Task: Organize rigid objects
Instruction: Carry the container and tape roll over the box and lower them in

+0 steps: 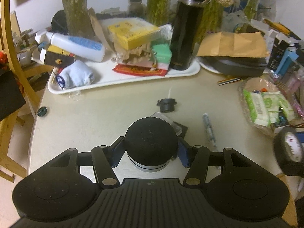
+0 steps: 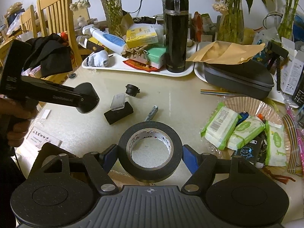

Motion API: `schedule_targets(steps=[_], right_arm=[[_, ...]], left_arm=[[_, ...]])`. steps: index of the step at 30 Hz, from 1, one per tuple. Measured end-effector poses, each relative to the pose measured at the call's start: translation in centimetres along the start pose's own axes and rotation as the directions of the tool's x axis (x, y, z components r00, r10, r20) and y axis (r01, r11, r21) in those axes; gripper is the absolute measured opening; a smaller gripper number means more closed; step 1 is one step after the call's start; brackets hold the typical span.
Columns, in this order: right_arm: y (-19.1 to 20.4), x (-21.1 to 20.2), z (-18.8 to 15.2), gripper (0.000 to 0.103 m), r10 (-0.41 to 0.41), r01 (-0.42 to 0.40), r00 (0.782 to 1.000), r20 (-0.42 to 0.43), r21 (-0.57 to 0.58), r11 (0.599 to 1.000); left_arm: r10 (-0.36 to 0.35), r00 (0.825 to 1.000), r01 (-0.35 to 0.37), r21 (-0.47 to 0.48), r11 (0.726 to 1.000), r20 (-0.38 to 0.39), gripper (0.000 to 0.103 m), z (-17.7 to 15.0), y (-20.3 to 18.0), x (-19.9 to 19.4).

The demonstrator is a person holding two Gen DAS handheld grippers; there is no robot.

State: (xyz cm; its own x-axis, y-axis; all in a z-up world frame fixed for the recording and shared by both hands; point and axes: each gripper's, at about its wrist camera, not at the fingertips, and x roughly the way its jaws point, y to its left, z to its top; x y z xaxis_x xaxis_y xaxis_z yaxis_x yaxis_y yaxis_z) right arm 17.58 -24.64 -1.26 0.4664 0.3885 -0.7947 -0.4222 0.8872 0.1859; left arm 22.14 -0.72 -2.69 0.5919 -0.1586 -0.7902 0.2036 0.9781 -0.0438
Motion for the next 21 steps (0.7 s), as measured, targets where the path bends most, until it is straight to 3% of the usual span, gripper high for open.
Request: schedule_targets(steps=[21], right_arm=[[1.2,0.4,-0.4,0.075,0.015,-0.016,1.000,-0.022,-0.043,0.999]], left_arm=[[-0.063,0.995,0.060,0.046,0.997,0.072,0.056,-1.8,-2.2,-6.9]])
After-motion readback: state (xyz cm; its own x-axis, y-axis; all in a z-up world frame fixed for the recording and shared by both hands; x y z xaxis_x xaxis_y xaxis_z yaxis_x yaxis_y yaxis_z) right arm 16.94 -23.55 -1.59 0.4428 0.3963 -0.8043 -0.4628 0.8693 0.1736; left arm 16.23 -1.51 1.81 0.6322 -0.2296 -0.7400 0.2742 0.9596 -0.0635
